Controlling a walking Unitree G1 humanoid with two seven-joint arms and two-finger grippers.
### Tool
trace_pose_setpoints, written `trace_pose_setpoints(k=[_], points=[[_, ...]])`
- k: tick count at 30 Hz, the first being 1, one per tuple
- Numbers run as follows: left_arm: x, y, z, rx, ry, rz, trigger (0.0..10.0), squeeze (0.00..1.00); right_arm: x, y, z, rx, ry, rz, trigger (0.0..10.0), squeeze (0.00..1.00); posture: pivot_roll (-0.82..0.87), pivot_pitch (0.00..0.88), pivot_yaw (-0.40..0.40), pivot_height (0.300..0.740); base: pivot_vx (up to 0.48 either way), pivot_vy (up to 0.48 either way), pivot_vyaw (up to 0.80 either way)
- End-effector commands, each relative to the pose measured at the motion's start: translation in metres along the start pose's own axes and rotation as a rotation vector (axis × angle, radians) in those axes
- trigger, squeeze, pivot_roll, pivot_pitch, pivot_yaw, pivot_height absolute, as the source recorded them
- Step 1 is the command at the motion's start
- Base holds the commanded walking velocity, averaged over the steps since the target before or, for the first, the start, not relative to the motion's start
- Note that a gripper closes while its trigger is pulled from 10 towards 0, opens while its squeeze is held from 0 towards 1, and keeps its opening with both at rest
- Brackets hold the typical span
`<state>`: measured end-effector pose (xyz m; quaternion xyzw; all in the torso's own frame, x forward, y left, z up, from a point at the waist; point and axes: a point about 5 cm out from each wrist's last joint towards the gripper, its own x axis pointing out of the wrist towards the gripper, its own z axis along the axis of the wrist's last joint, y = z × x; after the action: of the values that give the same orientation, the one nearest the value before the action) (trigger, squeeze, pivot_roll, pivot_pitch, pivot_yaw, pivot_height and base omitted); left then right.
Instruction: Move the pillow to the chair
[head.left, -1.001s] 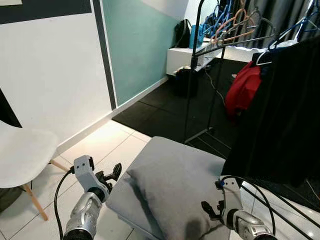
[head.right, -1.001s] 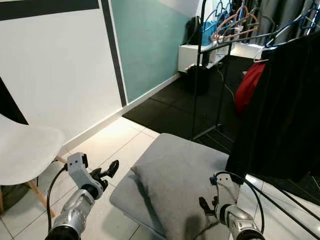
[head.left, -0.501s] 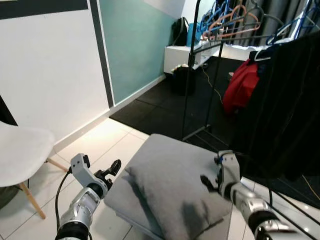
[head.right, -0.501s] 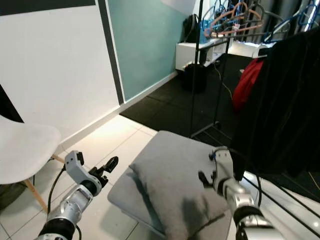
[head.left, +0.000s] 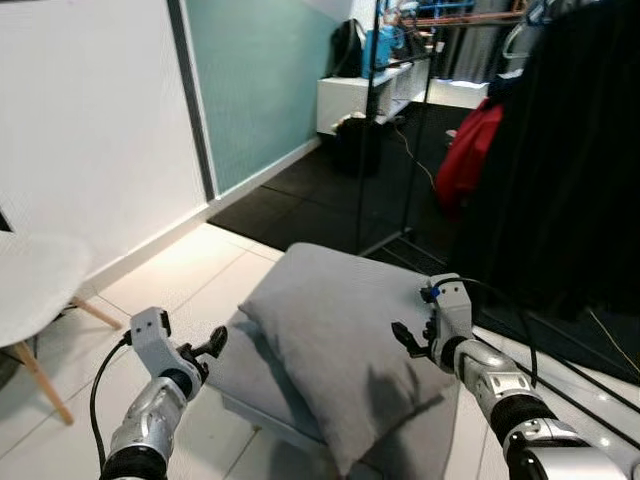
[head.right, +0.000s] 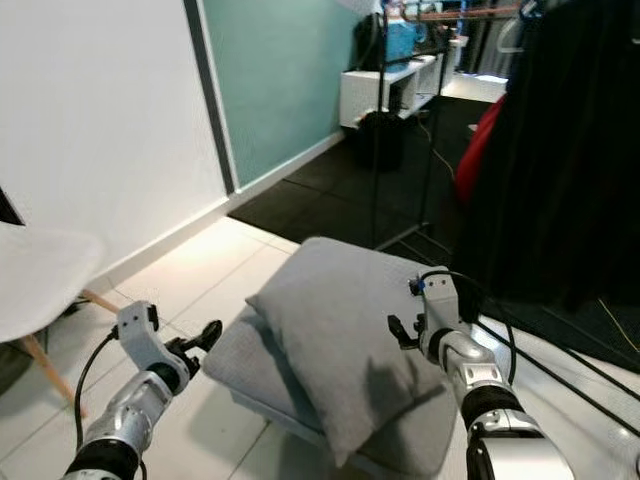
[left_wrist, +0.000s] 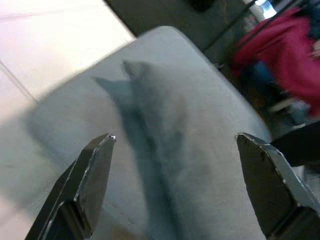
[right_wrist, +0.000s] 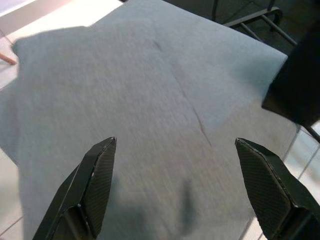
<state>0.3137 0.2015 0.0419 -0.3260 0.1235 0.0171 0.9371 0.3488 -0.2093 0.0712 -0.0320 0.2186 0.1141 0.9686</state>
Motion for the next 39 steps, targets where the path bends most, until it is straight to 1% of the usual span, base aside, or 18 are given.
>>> trace_pose_setpoints(k=[1, 8, 10, 11, 12, 13, 14, 15, 18, 19, 21, 22, 23, 24, 26, 27, 34, 39], points=[[0.003, -0.008, 0.005, -0.046, -0.017, -0.042, 10.0, 0.0, 0.002, 0.002, 0.012, -0.018, -0.022, 0.013, 10.0, 0.0, -0.19, 0.03, -0.038, 0.565, 0.0, 0.0, 0.0], [0.004, -0.01, 0.003, -0.121, 0.009, -0.048, 10.0, 0.0, 0.005, 0.007, 0.018, -0.05, -0.008, 0.054, 10.0, 0.0, -0.19, 0.039, -0.037, 0.535, 0.0, 0.0, 0.0], [0.002, -0.009, -0.002, -0.152, 0.035, -0.046, 10.0, 0.0, 0.006, 0.014, 0.009, -0.08, 0.086, 0.104, 10.0, 0.0, -0.19, 0.042, -0.036, 0.525, 0.0, 0.0, 0.0], [0.002, -0.009, -0.002, -0.152, 0.035, -0.046, 10.0, 0.0, 0.006, 0.014, 0.009, -0.08, 0.086, 0.104, 10.0, 0.0, -0.19, 0.042, -0.036, 0.525, 0.0, 0.0, 0.0], [0.001, -0.009, -0.003, -0.158, 0.047, -0.048, 10.0, 0.0, 0.006, 0.015, -0.002, -0.022, 0.187, 0.112, 10.0, 0.0, -0.19, 0.045, -0.036, 0.52, 0.0, 0.0, 0.0], [0.001, -0.009, -0.003, -0.158, 0.047, -0.048, 10.0, 0.0, 0.006, 0.015, -0.002, -0.022, 0.187, 0.112, 10.0, 0.0, -0.19, 0.045, -0.036, 0.52, 0.0, 0.0, 0.0], [0.0, -0.01, -0.004, -0.157, 0.053, -0.051, 10.0, 0.0, 0.003, 0.011, -0.011, 0.081, 0.266, 0.063, 10.0, 0.0, -0.18, 0.049, -0.037, 0.515, 0.0, 0.0, 0.0], [-0.001, -0.011, -0.003, -0.156, 0.056, -0.056, 10.0, 0.0, -0.001, 0.005, -0.019, 0.291, 0.319, 0.011, 10.0, 0.0, -0.18, 0.051, -0.038, 0.515, 0.0, 0.0, 0.0], [-0.002, -0.011, -0.003, -0.157, 0.055, -0.057, 10.0, 0.0, -0.001, 0.004, -0.019, 0.34, 0.312, 0.005, 10.0, 0.0, -0.18, 0.051, -0.038, 0.515, 0.0, 0.0, 0.0], [-0.003, -0.011, -0.002, -0.157, 0.056, -0.056, 10.0, 0.0, -0.002, 0.002, -0.018, 0.406, 0.297, -0.006, 10.0, 0.0, -0.17, 0.058, -0.033, 0.515, 0.0, 0.0, 0.0], [-0.003, -0.011, -0.002, -0.157, 0.056, -0.056, 10.0, 0.0, -0.002, 0.002, -0.018, 0.406, 0.297, -0.006, 10.0, 0.0, -0.17, 0.058, -0.033, 0.515, 0.0, 0.0, 0.0], [-0.004, -0.01, -0.002, -0.156, 0.058, -0.054, 10.0, 0.0, -0.003, -0.002, -0.015, 0.508, 0.267, -0.021, 10.0, 0.0, -0.17, 0.062, -0.031, 0.515, 0.0, 0.0, 0.0], [-0.004, -0.01, -0.002, -0.156, 0.058, -0.054, 10.0, 0.0, -0.003, -0.002, -0.015, 0.508, 0.267, -0.021, 10.0, 0.0, -0.17, 0.062, -0.031, 0.515, 0.0, 0.0, 0.0], [-0.006, -0.009, -0.001, -0.154, 0.059, -0.052, 10.0, 0.0, -0.005, -0.007, -0.014, 0.649, 0.224, -0.036, 10.0, 0.0, -0.17, 0.068, -0.027, 0.515, 0.0, 0.0, 0.0], [-0.009, -0.007, 0.001, -0.151, 0.061, -0.051, 10.0, 0.0, -0.009, -0.013, -0.016, 0.849, 0.173, -0.046, 10.0, 0.0, -0.16, 0.074, -0.024, 0.515, 0.0, 0.0, 0.0], [-0.009, -0.007, 0.001, -0.151, 0.061, -0.051, 10.0, 0.0, -0.009, -0.013, -0.016, 0.849, 0.173, -0.046, 10.0, 0.0, -0.16, 0.074, -0.024, 0.515, 0.0, 0.0, 0.0], [-0.015, -0.004, 0.006, -0.136, 0.062, -0.047, 10.0, 0.0, -0.014, -0.014, -0.033, 1.055, 0.137, -0.062, 10.0, 0.0, -0.14, 0.093, -0.008, 0.515, 0.0, 0.0, 0.0], [-0.022, -0.002, 0.009, -0.125, 0.064, -0.044, 10.0, 0.0, -0.008, 0.005, -0.039, 1.188, 0.075, 0.017, 10.0, 0.0, -0.1, 0.112, 0.008, 0.515, 0.0, 0.0, 0.0]])
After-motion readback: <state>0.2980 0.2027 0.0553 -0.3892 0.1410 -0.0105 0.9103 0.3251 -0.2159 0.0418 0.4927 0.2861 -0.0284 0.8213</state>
